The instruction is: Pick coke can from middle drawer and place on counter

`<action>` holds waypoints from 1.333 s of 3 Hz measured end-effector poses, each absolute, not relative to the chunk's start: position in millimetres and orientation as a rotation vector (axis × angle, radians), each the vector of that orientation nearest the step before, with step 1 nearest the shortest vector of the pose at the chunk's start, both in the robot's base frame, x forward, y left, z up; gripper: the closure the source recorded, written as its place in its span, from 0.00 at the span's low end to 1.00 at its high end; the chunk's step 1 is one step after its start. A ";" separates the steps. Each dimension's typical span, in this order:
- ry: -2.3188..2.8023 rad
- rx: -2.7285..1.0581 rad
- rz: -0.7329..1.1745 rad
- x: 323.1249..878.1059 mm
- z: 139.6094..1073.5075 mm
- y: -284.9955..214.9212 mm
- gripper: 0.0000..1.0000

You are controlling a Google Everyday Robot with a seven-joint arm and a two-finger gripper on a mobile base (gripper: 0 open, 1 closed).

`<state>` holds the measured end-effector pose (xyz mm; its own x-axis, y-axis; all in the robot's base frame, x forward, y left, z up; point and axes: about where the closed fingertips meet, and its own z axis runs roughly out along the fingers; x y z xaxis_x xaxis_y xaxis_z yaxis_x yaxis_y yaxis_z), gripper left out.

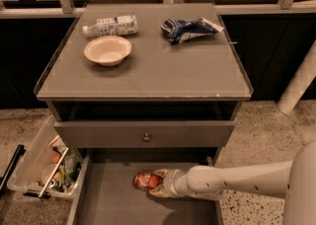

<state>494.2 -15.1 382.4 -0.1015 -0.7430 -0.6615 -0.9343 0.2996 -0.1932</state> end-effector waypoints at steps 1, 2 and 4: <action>1.894 -1.494 0.361 494.2 382.4 -15.1 0.94; 1.894 -1.501 0.370 492.7 383.7 -15.0 1.00; 1.770 -1.570 0.425 462.2 440.1 -39.9 1.00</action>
Offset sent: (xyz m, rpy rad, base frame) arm -0.0029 -0.0025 0.0043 -0.0003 0.0156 0.0131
